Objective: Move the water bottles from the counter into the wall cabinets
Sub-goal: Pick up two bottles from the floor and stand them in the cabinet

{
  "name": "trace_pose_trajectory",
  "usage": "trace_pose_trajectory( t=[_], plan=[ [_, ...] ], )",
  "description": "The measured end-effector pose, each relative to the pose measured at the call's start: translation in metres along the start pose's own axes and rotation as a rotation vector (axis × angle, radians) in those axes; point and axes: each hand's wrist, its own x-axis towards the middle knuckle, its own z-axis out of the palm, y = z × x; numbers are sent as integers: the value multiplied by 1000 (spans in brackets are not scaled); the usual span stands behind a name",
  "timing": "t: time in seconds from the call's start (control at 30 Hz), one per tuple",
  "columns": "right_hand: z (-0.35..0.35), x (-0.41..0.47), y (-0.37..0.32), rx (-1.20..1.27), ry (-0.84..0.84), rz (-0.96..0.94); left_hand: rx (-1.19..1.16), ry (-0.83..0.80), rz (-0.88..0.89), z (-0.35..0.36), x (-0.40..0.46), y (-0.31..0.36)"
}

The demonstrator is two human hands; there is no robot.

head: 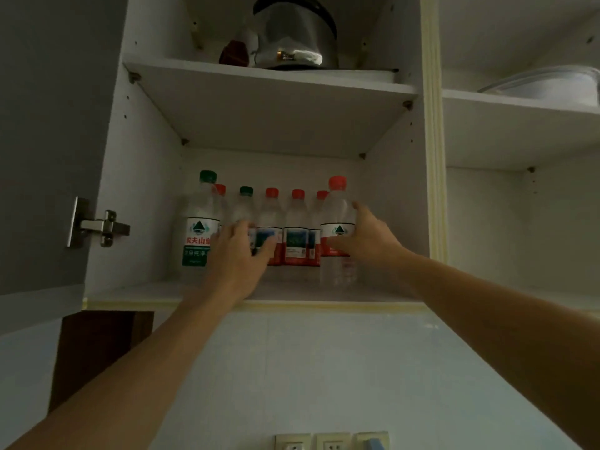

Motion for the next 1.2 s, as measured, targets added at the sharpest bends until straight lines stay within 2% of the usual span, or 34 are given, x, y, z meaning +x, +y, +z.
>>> trace_pose_trajectory(
  t=[0.13,0.27,0.33,0.67,0.93,1.2],
  plan=[
    [1,-6,10,-126,4,17,135,53,104,6,-8,3],
    [2,-15,10,-607,-84,-202,93,64,36,5,-7,-3],
    [3,-17,13,-733,-132,-272,111,56,27,6,-6,-3],
    [22,14,36,-727,-175,-161,134,84,-2,8,-6,-1],
    [40,55,57,-963,-144,-195,146,147,26,11,-5,-3],
    [39,67,54,-1202,-133,-162,131,140,27,11,-6,-3]
  ],
)
